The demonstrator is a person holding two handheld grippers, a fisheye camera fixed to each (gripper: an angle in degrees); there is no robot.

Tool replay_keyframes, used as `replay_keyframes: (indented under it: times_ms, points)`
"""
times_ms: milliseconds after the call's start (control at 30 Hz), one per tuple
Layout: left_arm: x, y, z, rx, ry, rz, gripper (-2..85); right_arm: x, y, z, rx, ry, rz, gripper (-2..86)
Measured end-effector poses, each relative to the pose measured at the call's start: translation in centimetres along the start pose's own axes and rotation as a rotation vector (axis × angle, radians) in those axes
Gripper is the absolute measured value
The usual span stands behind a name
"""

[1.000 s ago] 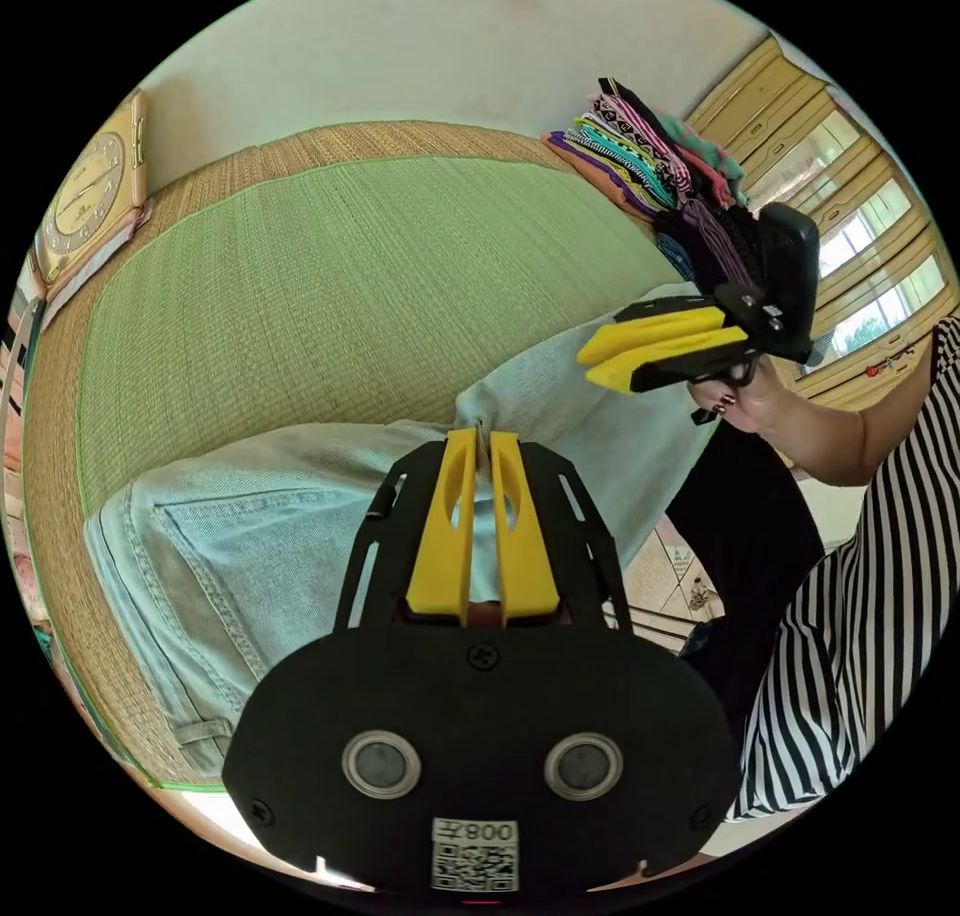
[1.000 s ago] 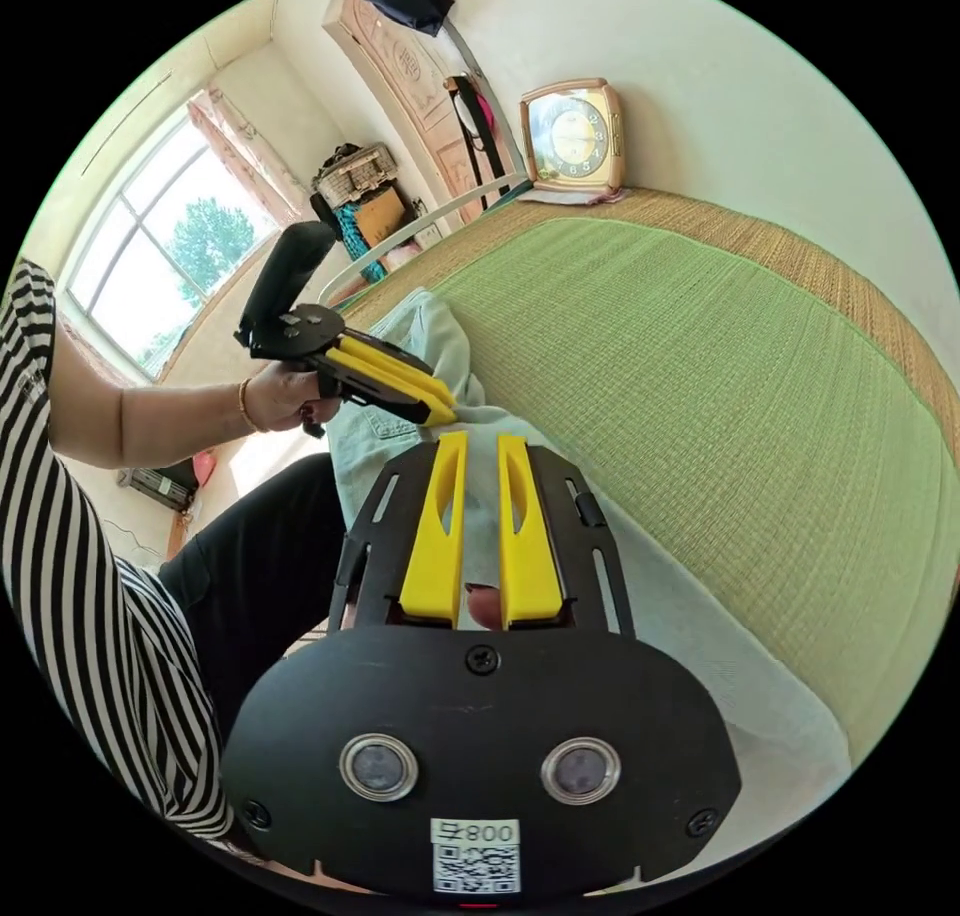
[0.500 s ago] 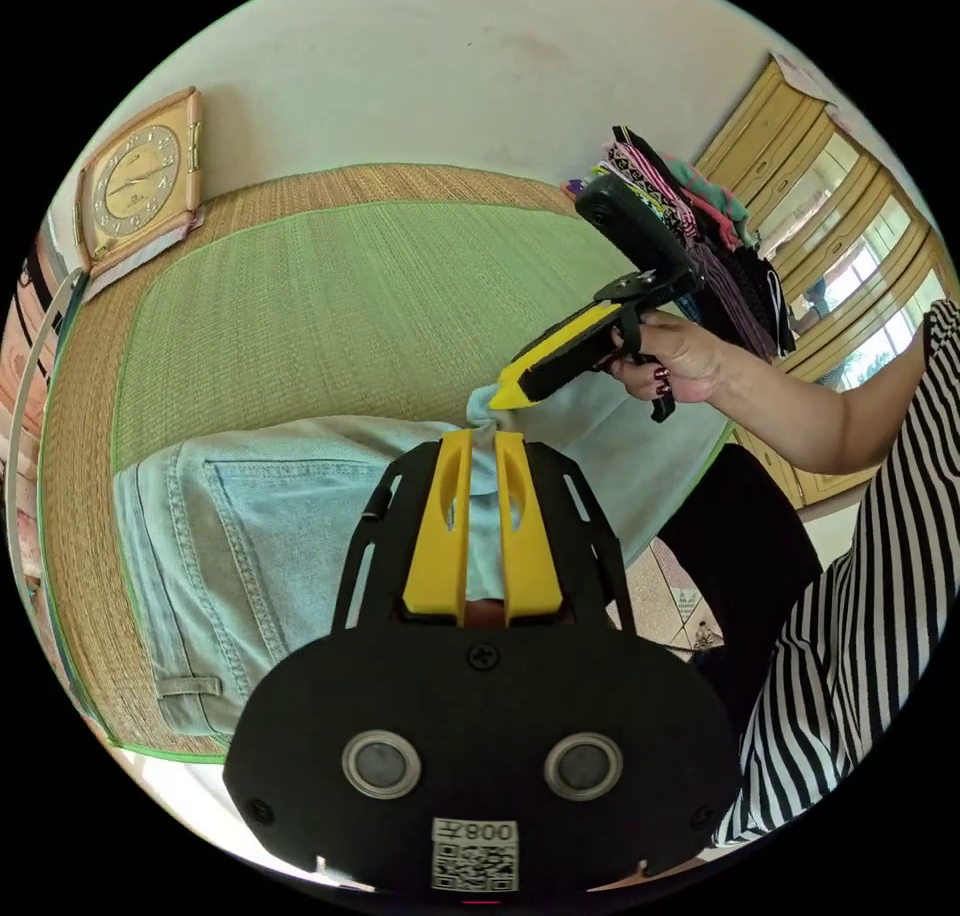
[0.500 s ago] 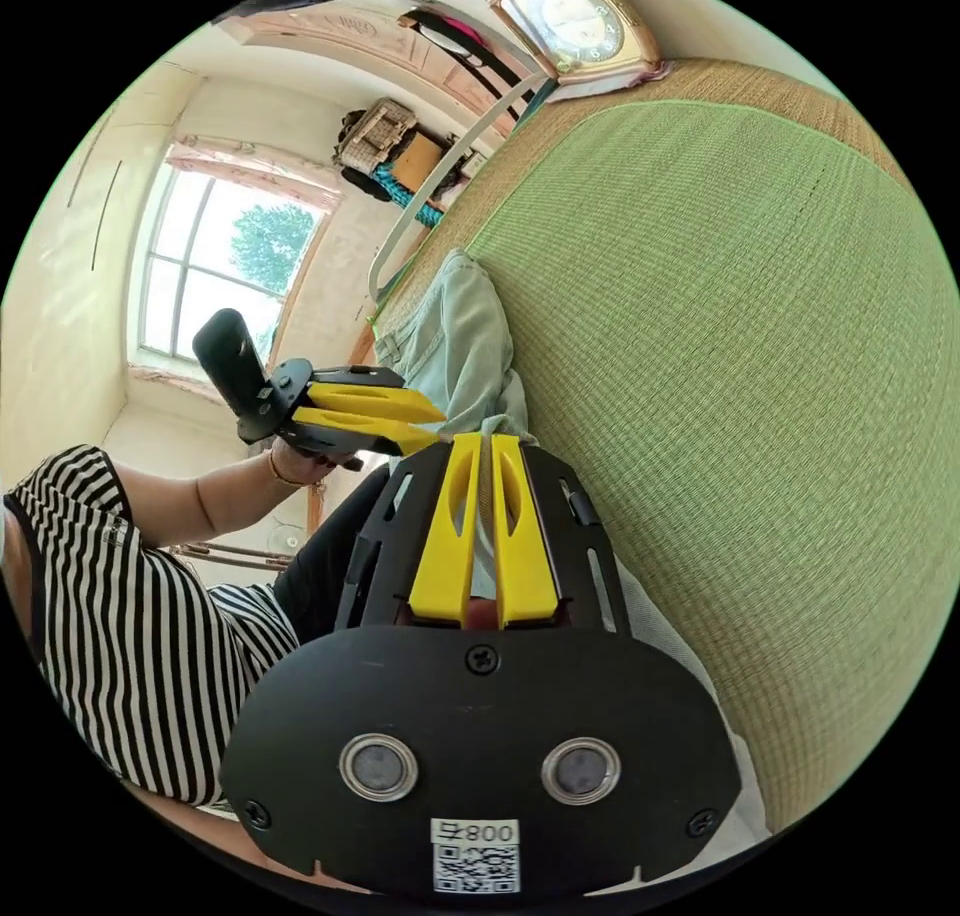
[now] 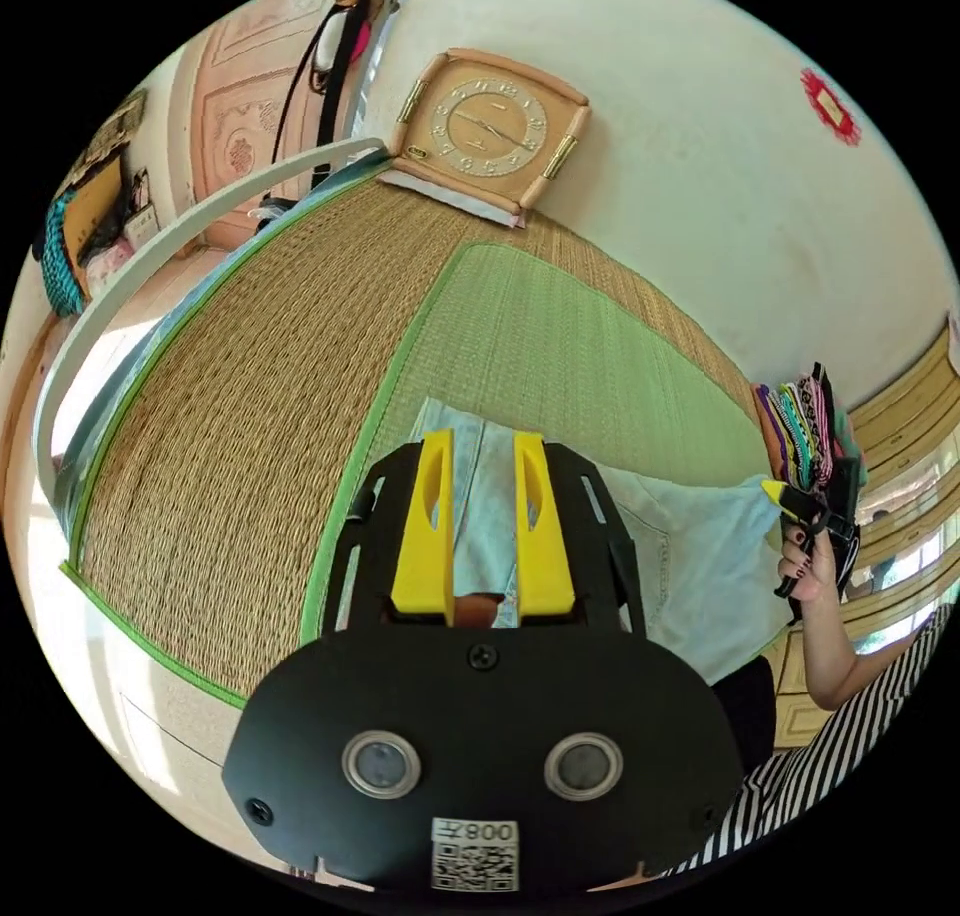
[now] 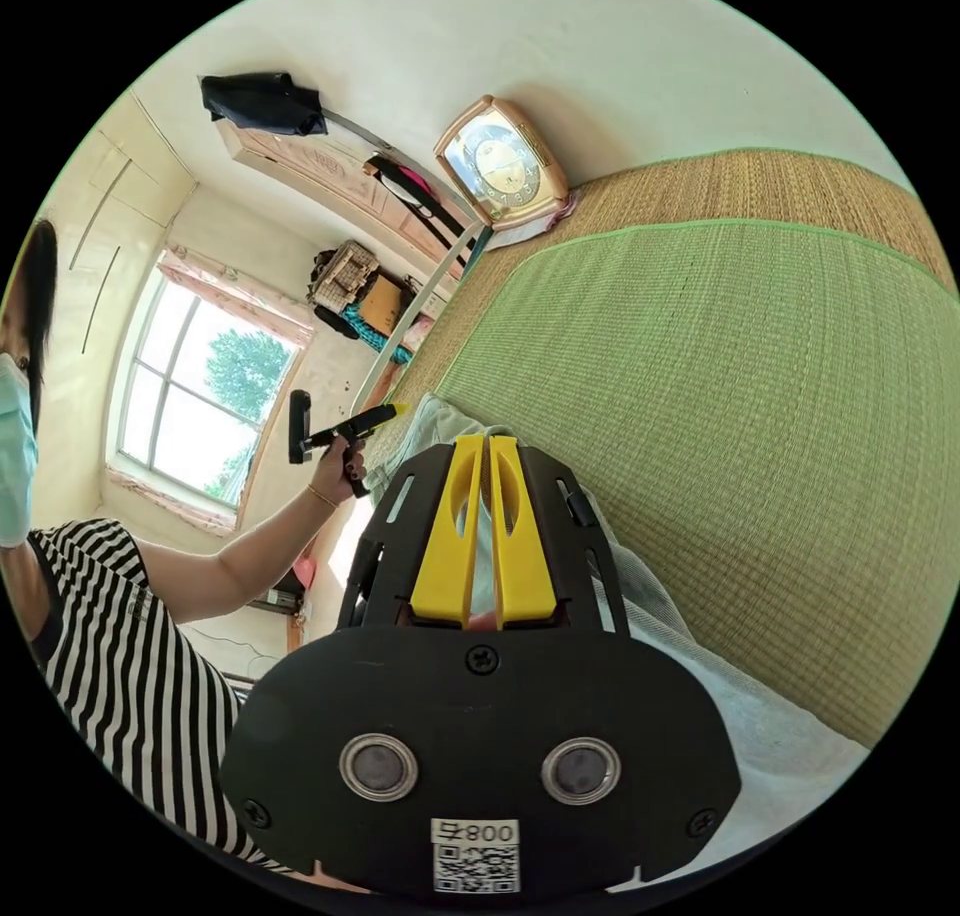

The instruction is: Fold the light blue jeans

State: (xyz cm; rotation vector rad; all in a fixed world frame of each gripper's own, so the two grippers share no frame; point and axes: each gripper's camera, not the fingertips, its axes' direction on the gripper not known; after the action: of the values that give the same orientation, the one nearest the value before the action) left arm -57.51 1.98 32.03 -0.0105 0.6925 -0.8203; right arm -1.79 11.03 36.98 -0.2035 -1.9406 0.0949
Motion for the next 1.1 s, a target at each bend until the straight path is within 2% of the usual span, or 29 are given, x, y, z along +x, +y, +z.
replay_keyframes:
  times_ms: [100, 167, 233, 500, 667, 800, 933, 1100]
  points:
    - [-3.8, -1.4, 0.8, -0.071, 0.072, -0.11, 10.5, 0.9, -0.4, 0.1, 0.003, -0.01, 0.025, 0.6]
    - [-5.5, -2.0, 1.5, -0.123, 0.197, -0.125, 7.2, 1.3, -0.7, 0.3, 0.0, -0.003, 0.037, 0.6]
    - [-5.9, -2.1, 1.1, -0.121, 0.233, -0.127, 3.3, 1.5, -1.1, 0.4, -0.005, 0.011, 0.041, 0.6]
    - [-7.1, -1.9, -5.7, 0.087, 0.16, -0.132, 0.9, 3.5, -3.6, 0.6, 0.057, 0.065, 0.085, 0.5]
    - [-7.1, -2.7, -3.9, 0.037, 0.098, -0.153, 1.0, 6.8, -6.3, 4.9, -0.046, 0.159, 0.153, 0.6]
    - [-6.4, -2.8, -3.4, 0.054, 0.068, -0.168, 1.7, 9.1, -7.2, 6.1, -0.117, 0.117, 0.198, 0.9]
    - [-4.2, -1.7, -4.4, 0.108, 0.046, -0.112, 3.1, 9.2, -7.3, 4.7, -0.081, 0.172, 0.187, 1.3]
    - [0.8, 0.5, -3.2, -0.012, 0.144, 0.062, 4.3, 5.4, -4.8, 1.7, -0.055, 0.113, 0.054, 1.8]
